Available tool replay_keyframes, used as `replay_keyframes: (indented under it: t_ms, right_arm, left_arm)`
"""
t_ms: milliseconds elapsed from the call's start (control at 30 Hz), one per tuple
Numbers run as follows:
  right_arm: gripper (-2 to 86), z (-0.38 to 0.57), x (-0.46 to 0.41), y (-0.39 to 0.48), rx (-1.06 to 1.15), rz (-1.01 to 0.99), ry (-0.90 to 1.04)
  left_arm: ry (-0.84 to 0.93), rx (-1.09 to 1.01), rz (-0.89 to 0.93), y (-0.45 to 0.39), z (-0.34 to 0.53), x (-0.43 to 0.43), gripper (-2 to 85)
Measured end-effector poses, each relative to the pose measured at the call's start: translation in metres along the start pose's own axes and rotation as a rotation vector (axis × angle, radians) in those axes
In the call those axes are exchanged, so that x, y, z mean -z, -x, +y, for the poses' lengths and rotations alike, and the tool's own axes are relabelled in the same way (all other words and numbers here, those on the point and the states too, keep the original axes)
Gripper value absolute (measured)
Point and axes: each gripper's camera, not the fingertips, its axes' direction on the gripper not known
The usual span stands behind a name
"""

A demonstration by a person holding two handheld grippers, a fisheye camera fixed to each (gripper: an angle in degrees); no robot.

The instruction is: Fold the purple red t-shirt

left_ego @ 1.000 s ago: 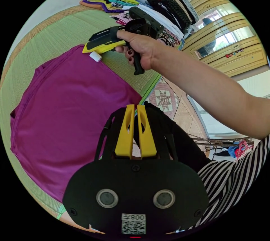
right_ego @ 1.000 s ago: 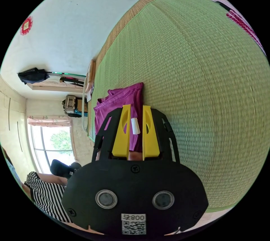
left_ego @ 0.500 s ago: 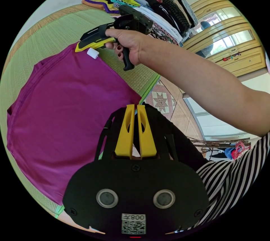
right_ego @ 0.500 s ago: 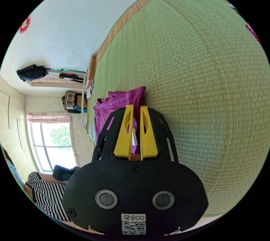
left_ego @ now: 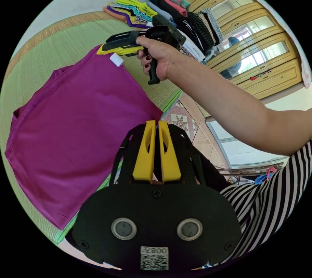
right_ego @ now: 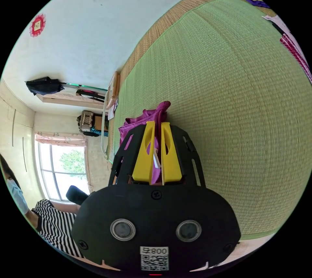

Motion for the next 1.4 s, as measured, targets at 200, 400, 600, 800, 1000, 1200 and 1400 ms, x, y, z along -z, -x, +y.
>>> replay_keyframes:
  t_ms: [200,400,600,800,1000,1200,1400]
  right_arm:
    - [2.6,0.004,-0.023,0.027,0.022,0.020,-0.023]
    - [2.7,0.008,-0.057,0.058,0.063,0.033,-0.028]
    - [2.7,0.010,-0.102,0.090,0.093,0.030,-0.035]
    - [2.8,0.008,-0.165,0.124,0.147,0.022,-0.007]
    - [2.8,0.003,-0.235,0.149,0.187,0.035,0.037]
    - [2.7,-0.005,-0.303,0.161,0.199,0.068,0.084]
    - [2.6,-0.016,-0.367,0.166,0.204,0.107,0.126]
  left_arm:
    - [-0.064,0.034,0.023,-0.016,0.036,0.073,1.2]
    - [-0.129,0.073,0.036,-0.028,0.076,0.150,1.3]
    - [-0.211,0.149,0.050,-0.028,0.128,0.235,1.3]
    - [-0.292,0.264,0.072,-0.014,0.190,0.321,1.4]
    - [-0.356,0.374,0.062,0.002,0.248,0.398,1.4]
    - [-0.393,0.453,0.056,0.012,0.295,0.462,1.3]
    - [-0.402,0.529,0.063,0.024,0.330,0.516,1.2]
